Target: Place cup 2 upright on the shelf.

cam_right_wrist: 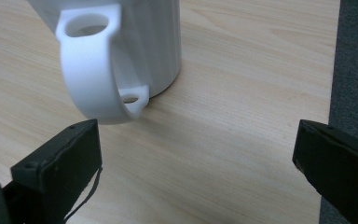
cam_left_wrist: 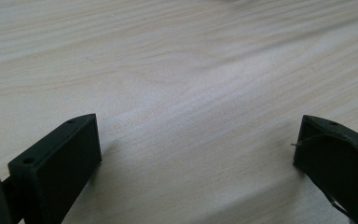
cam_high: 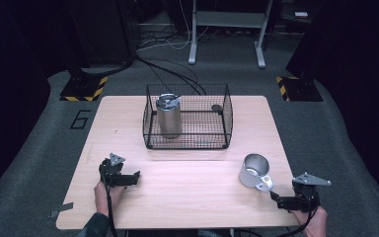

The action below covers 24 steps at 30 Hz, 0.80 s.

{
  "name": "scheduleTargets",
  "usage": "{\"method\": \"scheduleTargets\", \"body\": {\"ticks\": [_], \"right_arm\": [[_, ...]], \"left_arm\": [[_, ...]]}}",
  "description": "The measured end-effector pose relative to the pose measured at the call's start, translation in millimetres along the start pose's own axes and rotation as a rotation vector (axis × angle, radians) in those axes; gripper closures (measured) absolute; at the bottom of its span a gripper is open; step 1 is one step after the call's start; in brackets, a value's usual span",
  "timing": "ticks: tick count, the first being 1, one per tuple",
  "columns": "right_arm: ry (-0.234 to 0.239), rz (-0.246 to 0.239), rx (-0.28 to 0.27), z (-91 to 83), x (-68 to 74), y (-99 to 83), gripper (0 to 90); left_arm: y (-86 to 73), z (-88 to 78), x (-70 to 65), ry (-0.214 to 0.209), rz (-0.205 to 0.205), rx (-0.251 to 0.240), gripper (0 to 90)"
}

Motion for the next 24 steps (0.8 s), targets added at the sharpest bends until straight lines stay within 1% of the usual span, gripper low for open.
{"method": "scheduleTargets", "body": {"ticks": [1,2,4,5,7,8,11,13,14,17,19,24], "right_arm": [[0.001,0.005,0.006,-1.8,0.7,1.1,0.5],[0.005,-0.004,0.006,-3.8,0.5,2.3,0.6],[0.017,0.001,-0.002,-8.4,2.8,5.3,0.6],[0.019,-0.009,-0.003,-10.7,3.7,7.2,0.6],[0.031,-0.010,-0.009,-14.7,8.0,11.6,0.6],[0.033,-0.023,-0.016,-15.9,9.5,14.1,0.6],[0.051,-0.041,-0.025,-19.3,16.7,23.1,0.6],[0.061,-0.042,-0.036,-20.2,20.7,28.2,0.6],[0.063,-0.040,-0.044,-20.4,23.2,31.2,0.6],[0.074,-0.058,-0.044,-19.5,29.6,39.5,0.6],[0.082,-0.063,-0.049,-16.8,33.5,44.6,0.7],[0.093,-0.077,-0.042,-6.2,41.2,56.2,0.6]], "left_arm": [[0.0,0.0,0.0,0.000,0.000,0.000,0.3],[0.0,0.0,0.0,0.000,0.000,0.000,0.3],[0.0,0.0,0.0,0.000,0.000,0.000,0.3],[0.0,0.0,0.0,0.000,0.000,0.000,0.3],[0.0,0.0,-0.1,0.000,0.000,0.000,0.3],[0.0,0.0,0.0,0.000,0.000,0.000,0.3],[0.0,0.0,0.0,0.000,0.000,0.000,0.3],[0.0,0.0,0.0,0.000,0.000,0.000,0.3],[0.0,0.0,-0.1,0.000,0.000,0.000,0.3],[0.0,0.0,0.0,0.000,0.000,0.000,0.3],[0.0,0.0,0.0,0.000,0.001,0.000,0.3],[0.0,0.0,-0.1,0.000,0.000,0.000,0.3]]}}
Point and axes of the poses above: each handheld gripper's, and its own axes: z roughly forward along the jaws, y roughly out of its top, x roughly to its left, the point moved 4 cm from there along z, roughly forward along the jaws, and after that the axes turned 6 degrees about -x, right-handed, at the moved point
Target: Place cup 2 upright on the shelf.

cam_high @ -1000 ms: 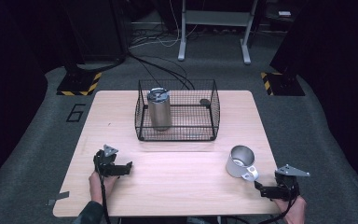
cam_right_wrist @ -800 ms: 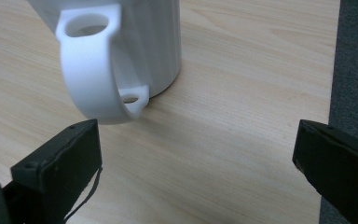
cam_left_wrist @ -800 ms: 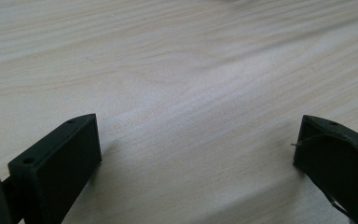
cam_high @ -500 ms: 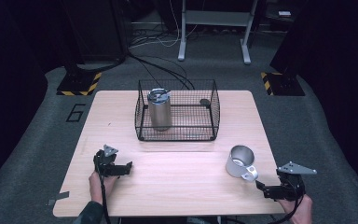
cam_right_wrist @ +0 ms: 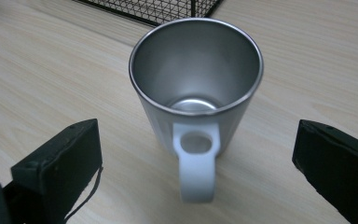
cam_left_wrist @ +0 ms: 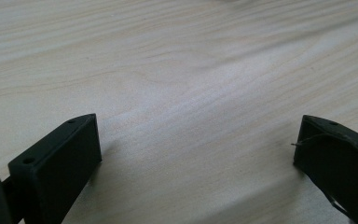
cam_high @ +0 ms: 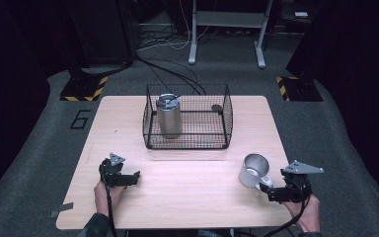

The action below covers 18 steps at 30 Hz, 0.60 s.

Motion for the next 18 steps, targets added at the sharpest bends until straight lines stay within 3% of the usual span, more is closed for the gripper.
{"method": "scheduleTargets", "body": {"ticks": [6,18], "right_arm": [[-0.005,-0.003,0.015,22.1,2.4,9.8,0.7],[-0.014,-0.027,0.058,48.0,0.0,18.2,0.9]], "left_arm": [[0.0,0.0,-0.1,0.001,-0.001,0.000,0.4],[0.0,0.1,-0.2,0.001,-0.001,-0.001,0.4]]}}
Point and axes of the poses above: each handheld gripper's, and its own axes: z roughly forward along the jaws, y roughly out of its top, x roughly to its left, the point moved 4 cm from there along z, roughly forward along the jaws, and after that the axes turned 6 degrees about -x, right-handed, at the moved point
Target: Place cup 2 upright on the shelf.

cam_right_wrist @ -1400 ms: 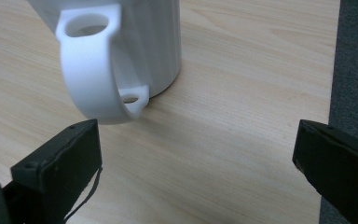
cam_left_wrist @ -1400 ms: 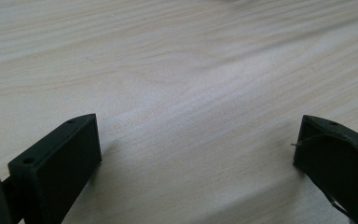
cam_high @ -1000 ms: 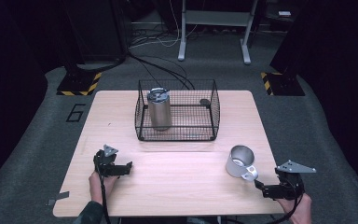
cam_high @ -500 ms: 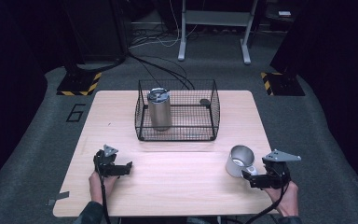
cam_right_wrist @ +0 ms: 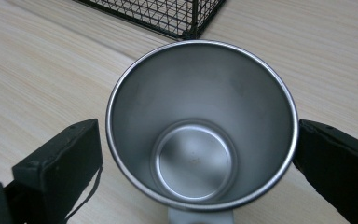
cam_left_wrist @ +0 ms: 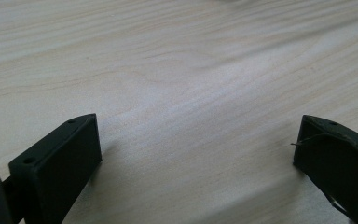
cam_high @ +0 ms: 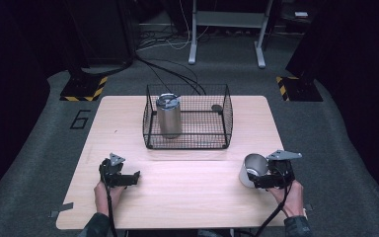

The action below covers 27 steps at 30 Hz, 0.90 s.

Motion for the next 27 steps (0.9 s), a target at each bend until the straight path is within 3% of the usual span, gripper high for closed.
{"method": "scheduleTargets", "body": {"ticks": [9,15,16,27], "right_arm": [[-0.030,-0.010,0.016,13.3,2.3,2.1,4.4],[-0.046,0.008,-0.006,13.7,3.7,0.8,5.4],[-0.045,-0.011,-0.006,13.3,2.9,0.4,5.5],[-0.040,-0.012,-0.040,9.7,6.2,3.2,5.9]], "left_arm": [[0.0,-0.1,0.0,0.000,0.000,0.001,0.4],[0.0,0.0,0.0,0.000,0.000,0.000,0.4],[0.0,-0.1,0.0,0.000,0.000,0.001,0.4],[0.0,0.0,-0.1,0.000,0.000,0.000,0.4]]}}
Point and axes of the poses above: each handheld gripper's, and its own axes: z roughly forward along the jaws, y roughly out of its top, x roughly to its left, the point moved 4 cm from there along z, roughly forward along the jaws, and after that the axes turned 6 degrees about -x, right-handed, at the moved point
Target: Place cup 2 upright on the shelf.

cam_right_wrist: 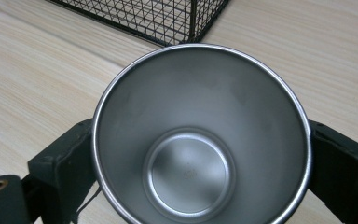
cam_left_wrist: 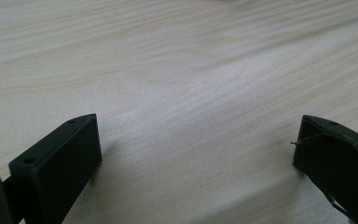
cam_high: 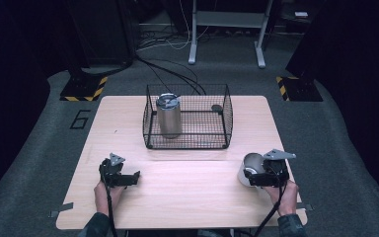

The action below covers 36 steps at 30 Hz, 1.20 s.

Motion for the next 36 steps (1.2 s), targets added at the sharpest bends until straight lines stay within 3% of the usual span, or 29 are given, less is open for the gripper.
{"method": "scheduleTargets", "body": {"ticks": [19,26,27,36], "right_arm": [[0.035,-0.003,-0.021,-11.3,8.0,26.8,5.9],[0.039,-0.008,-0.023,-11.6,8.3,28.1,5.8],[0.056,-0.012,-0.028,-14.7,13.5,38.1,5.8],[0.077,-0.027,-0.029,-18.8,19.0,52.2,5.8]], "left_arm": [[0.7,0.9,-0.9,0.006,-0.002,0.000,0.4],[0.8,1.0,-0.9,0.007,-0.002,0.001,0.4],[0.8,1.0,-0.9,0.007,-0.002,0.001,0.4],[0.8,0.9,-0.9,0.007,-0.002,0.003,0.4]]}}
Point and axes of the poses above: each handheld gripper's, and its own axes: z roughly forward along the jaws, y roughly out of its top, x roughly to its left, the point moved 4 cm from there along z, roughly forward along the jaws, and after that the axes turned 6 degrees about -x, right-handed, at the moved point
